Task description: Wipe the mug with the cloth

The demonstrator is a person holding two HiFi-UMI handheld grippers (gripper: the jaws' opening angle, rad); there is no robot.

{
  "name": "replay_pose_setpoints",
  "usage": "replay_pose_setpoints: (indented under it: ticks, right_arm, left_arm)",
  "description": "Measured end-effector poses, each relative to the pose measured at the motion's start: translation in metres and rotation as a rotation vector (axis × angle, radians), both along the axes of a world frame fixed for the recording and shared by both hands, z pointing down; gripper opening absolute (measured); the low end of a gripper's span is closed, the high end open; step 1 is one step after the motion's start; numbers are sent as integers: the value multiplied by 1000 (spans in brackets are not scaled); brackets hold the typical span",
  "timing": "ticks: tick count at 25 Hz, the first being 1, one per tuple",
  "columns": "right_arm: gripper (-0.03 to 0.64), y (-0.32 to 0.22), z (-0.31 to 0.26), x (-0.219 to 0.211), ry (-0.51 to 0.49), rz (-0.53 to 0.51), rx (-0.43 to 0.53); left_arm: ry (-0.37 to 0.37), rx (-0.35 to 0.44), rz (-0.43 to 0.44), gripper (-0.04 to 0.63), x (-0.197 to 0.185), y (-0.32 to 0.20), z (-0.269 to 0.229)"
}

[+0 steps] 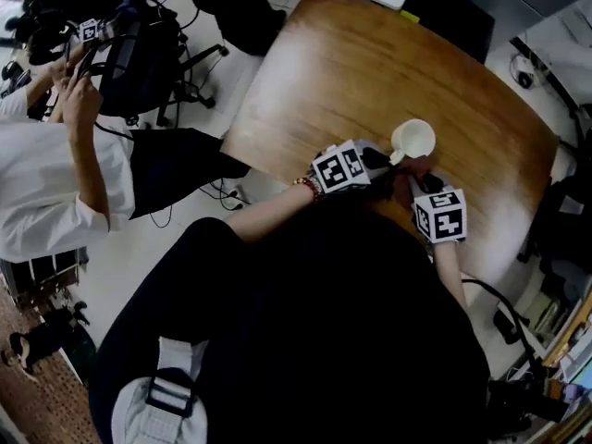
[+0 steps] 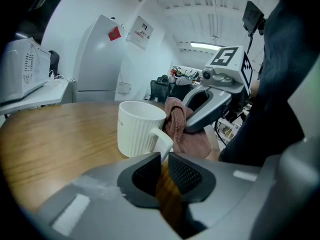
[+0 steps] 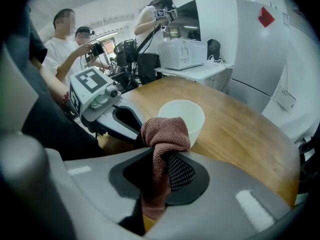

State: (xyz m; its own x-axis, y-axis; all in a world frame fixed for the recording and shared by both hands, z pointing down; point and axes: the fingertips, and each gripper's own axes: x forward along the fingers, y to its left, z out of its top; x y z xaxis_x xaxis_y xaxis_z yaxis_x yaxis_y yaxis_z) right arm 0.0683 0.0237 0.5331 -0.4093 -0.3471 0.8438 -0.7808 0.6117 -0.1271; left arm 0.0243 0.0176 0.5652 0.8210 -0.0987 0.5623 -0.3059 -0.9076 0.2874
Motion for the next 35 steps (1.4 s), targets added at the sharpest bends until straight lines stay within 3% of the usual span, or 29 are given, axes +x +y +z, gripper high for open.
replay_pose_setpoints:
  ticks: [5, 13, 19, 22, 29, 35]
  right_arm:
    - [63, -1, 25, 2, 77, -87, 3]
    - [63, 0, 65, 12, 213, -210, -2]
    - [63, -1, 59, 9, 243, -274, 37]
    - [63, -2, 49, 28, 278, -255, 60]
    - [70, -29, 44, 82, 330, -106, 168]
    - [117, -32, 56, 98, 388, -47, 167]
  left_arm:
    - [5, -9, -5, 54, 27, 1, -2]
    - [10, -9, 22, 49, 24, 2, 2]
    - [12, -12, 1, 41, 21, 4, 0]
    - [18, -17, -11, 7, 19, 6, -3]
    - [21, -21, -25, 6, 10, 5, -6]
    - [36, -19, -81, 6, -6, 2, -18]
